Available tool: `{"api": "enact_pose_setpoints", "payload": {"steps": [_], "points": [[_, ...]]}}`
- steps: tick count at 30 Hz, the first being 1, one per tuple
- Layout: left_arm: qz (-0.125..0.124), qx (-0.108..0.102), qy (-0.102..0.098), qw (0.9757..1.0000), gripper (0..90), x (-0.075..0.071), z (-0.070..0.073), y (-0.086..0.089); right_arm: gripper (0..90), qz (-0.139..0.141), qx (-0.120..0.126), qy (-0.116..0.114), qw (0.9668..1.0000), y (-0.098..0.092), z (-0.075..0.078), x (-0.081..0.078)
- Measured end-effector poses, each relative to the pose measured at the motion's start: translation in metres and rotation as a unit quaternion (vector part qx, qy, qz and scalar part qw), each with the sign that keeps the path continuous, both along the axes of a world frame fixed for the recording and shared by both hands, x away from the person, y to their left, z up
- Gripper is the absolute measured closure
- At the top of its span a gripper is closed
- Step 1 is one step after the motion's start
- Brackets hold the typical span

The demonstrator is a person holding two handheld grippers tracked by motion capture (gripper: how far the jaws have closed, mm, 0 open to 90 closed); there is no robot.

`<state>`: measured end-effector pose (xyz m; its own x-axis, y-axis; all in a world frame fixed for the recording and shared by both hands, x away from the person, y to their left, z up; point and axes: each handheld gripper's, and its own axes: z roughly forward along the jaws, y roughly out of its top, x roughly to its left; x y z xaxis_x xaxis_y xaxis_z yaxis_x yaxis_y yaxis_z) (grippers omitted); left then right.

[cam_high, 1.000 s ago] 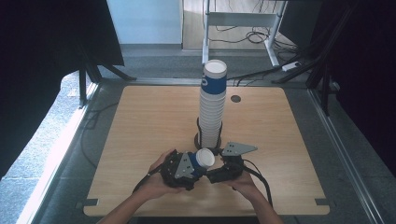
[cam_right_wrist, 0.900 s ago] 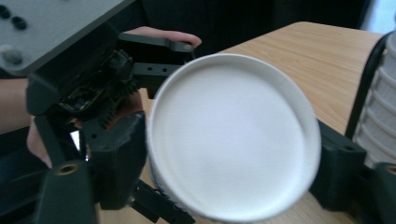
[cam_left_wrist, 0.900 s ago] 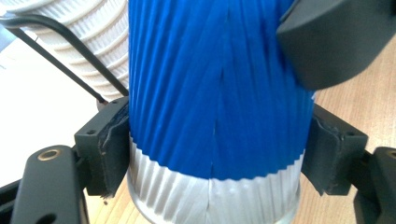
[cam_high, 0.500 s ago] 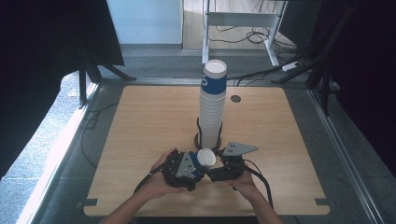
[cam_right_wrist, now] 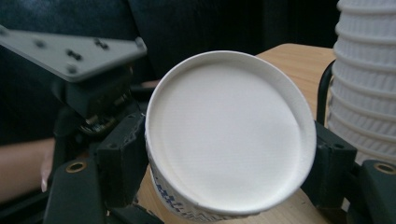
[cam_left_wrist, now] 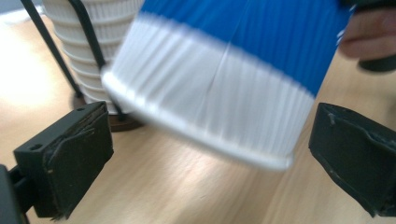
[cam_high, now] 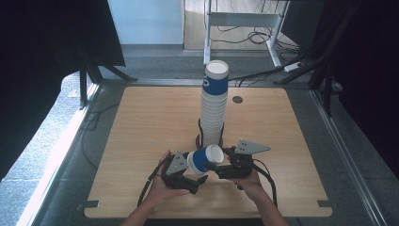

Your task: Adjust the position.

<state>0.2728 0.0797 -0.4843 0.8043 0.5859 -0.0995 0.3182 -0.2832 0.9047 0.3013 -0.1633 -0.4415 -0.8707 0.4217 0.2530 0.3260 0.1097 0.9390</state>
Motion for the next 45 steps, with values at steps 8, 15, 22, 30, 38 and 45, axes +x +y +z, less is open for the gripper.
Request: {"api": "enact_pose_setpoints", "payload": {"steps": [8,15,22,30,38,45], "points": [[-0.009,-0.046,0.006,0.9989,1.3,0.005,-0.008,0.000,27.6,0.001,0.011,0.000,0.9999,-0.006,0.002,0.000],[-0.017,-0.060,-0.017,0.9979,1.5,0.006,0.001,-0.002,27.6,0.015,0.014,0.015,0.9997,-0.004,-0.001,0.000],[-0.031,-0.054,-0.028,0.9976,2.9,0.007,0.003,-0.008,27.6,0.024,0.015,0.020,0.9994,-0.003,-0.003,0.001],[-0.026,-0.045,-0.034,0.9980,9.3,0.006,0.002,-0.009,27.4,0.027,0.016,0.024,0.9992,-0.004,-0.004,0.001],[-0.029,-0.035,-0.051,0.9977,11.3,0.004,0.003,-0.007,26.2,0.034,0.018,0.032,0.9987,-0.005,-0.004,0.003],[-0.035,-0.036,-0.055,0.9972,12.0,0.003,0.005,-0.003,23.3,0.035,0.018,0.025,0.9989,-0.003,-0.004,0.001]]}}
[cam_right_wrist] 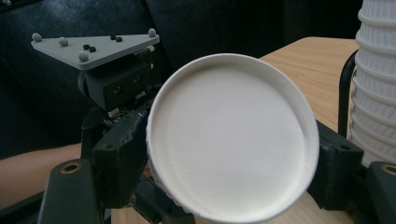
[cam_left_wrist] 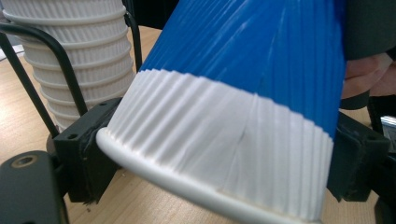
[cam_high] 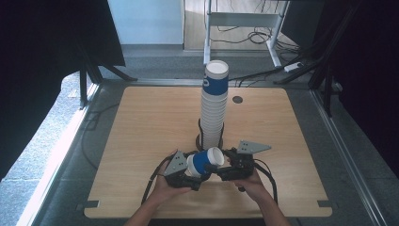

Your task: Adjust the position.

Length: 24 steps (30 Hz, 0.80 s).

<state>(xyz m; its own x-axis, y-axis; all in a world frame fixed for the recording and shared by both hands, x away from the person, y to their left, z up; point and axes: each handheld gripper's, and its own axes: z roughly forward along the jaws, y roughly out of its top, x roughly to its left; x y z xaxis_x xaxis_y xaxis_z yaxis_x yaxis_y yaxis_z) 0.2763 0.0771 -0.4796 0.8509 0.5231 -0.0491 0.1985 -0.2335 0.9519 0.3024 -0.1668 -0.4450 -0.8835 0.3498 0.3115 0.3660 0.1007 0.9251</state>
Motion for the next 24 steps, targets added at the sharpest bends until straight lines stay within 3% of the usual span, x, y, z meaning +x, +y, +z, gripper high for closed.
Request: {"api": "enact_pose_setpoints", "payload": {"steps": [3,10,16,21,24], "points": [[0.003,0.010,0.000,0.9999,12.1,0.001,0.002,0.004,20.4,-0.007,-0.006,-0.003,1.0000,0.000,0.000,0.000],[0.014,0.074,-0.004,0.9972,12.1,0.004,0.007,0.015,18.5,-0.025,-0.010,-0.010,0.9996,-0.003,0.001,0.001],[0.018,0.128,-0.003,0.9916,12.1,0.008,0.012,0.022,18.5,-0.024,-0.023,-0.016,0.9993,-0.002,0.002,0.000],[0.015,0.161,-0.001,0.9868,12.1,0.009,0.014,0.021,18.2,-0.022,-0.038,-0.021,0.9988,0.001,0.000,0.000],[0.015,0.185,-0.001,0.9826,12.1,0.009,0.015,0.016,16.8,-0.017,-0.050,-0.019,0.9984,0.003,-0.002,0.000]]}}
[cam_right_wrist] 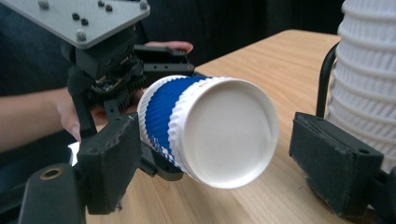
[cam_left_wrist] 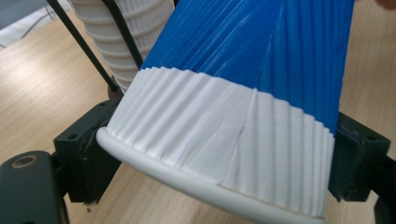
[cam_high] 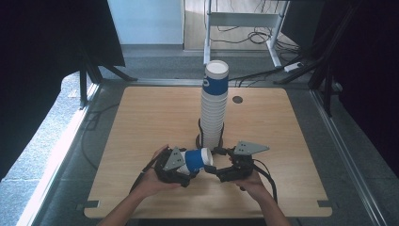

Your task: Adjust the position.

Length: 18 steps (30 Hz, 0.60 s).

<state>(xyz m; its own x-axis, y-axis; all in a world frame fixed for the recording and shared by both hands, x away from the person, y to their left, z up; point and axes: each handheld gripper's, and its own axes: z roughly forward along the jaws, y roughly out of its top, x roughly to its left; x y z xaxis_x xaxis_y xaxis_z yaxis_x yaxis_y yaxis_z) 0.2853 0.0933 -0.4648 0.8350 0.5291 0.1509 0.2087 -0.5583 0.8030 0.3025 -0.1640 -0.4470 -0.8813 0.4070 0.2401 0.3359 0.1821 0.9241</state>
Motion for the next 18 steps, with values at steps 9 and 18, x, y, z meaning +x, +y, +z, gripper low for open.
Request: {"api": "enact_pose_setpoints", "payload": {"steps": [9,18], "points": [[-0.033,0.055,-0.014,0.9978,12.0,-0.005,0.008,-0.012,14.2,0.007,-0.018,0.017,0.9997,-0.001,-0.008,0.005],[-0.049,0.051,-0.012,0.9974,11.9,-0.005,0.009,-0.014,16.1,0.030,-0.009,0.035,0.9989,0.001,-0.012,0.006]]}}
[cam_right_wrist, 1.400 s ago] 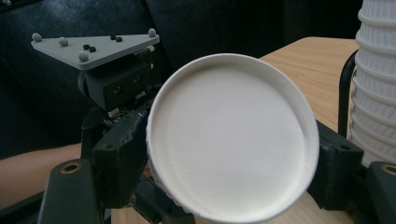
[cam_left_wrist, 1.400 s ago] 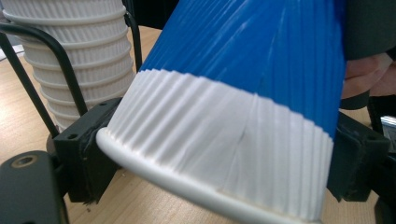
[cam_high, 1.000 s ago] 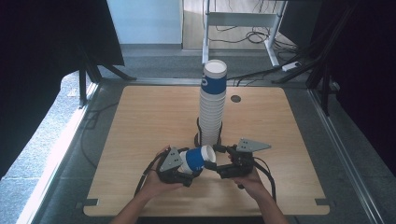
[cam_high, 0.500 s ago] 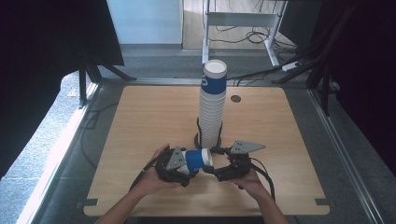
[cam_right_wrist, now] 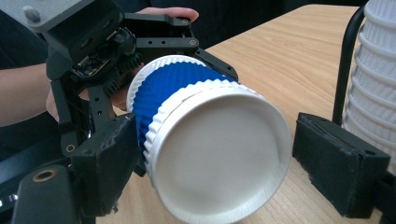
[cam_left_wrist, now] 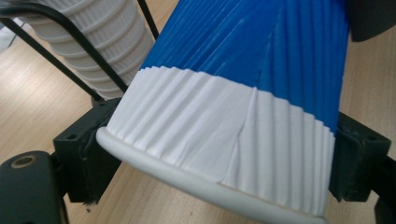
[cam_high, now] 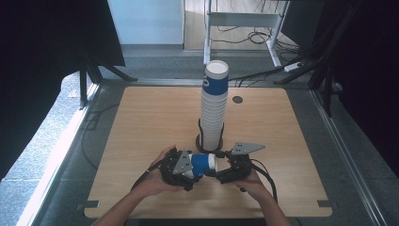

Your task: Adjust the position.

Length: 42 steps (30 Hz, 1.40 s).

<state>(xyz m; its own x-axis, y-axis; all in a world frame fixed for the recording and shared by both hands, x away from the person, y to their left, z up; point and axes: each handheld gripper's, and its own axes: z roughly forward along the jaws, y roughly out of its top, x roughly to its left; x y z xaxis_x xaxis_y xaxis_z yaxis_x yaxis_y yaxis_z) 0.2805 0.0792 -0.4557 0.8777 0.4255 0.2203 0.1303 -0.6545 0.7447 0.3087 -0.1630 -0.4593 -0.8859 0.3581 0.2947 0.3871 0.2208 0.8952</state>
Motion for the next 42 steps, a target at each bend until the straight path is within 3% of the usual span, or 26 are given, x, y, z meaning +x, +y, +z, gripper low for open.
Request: {"api": "enact_pose_setpoints", "payload": {"steps": [6,21,30,35,40,42], "points": [[-0.006,-0.004,0.001,1.0000,11.7,-0.001,-0.001,-0.004,22.0,0.023,0.002,0.008,0.9997,0.003,-0.003,-0.001],[-0.006,-0.015,0.010,0.9998,10.1,0.003,-0.006,-0.005,27.8,0.022,0.004,-0.013,0.9997,-0.001,0.001,-0.003],[0.008,-0.043,0.024,0.9987,5.5,0.005,-0.009,-0.002,28.2,0.014,0.020,-0.010,0.9996,-0.005,0.002,-0.002],[0.024,-0.093,0.046,0.9943,4.4,0.005,-0.017,0.006,28.1,0.007,0.035,-0.013,0.9993,-0.012,0.005,0.000],[0.036,-0.142,0.067,0.9869,4.9,0.004,-0.030,0.011,28.1,-0.001,0.046,-0.015,0.9988,-0.017,0.007,0.001],[0.039,-0.168,0.076,0.9821,5.2,0.004,-0.033,0.013,28.1,-0.003,0.051,-0.015,0.9986,-0.018,0.007,0.001]]}}
